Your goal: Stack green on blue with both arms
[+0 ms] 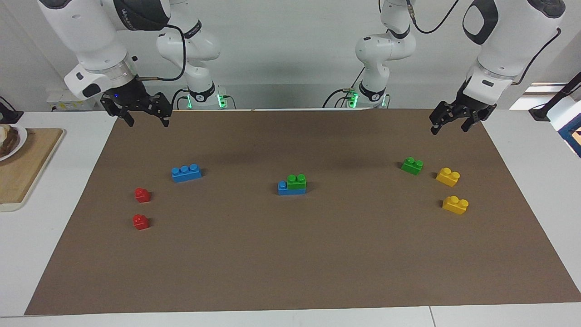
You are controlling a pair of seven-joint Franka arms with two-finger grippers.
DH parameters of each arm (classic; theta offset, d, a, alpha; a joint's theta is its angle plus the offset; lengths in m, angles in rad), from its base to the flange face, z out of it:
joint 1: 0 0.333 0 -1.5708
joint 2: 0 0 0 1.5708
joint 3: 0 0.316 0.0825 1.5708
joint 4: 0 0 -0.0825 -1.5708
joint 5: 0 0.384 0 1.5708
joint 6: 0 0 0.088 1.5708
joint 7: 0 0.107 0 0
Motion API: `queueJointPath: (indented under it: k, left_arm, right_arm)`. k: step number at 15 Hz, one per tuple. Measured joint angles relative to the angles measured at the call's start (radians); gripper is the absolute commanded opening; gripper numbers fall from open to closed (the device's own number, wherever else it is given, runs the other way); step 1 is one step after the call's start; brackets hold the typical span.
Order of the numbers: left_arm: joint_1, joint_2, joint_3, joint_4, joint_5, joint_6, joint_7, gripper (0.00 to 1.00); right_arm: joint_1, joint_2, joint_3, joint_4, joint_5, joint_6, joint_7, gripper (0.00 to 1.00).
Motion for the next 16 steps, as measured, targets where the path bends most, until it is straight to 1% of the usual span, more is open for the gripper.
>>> queueJointPath:
  k: [16]
  left_arm:
    - [0.000, 0.000, -0.001, 0.000, 0.000, 0.000, 0.000, 1.00]
  right_arm:
    - [-0.002, 0.000, -0.002, 0.000, -0.024, 0.000, -0.013, 1.00]
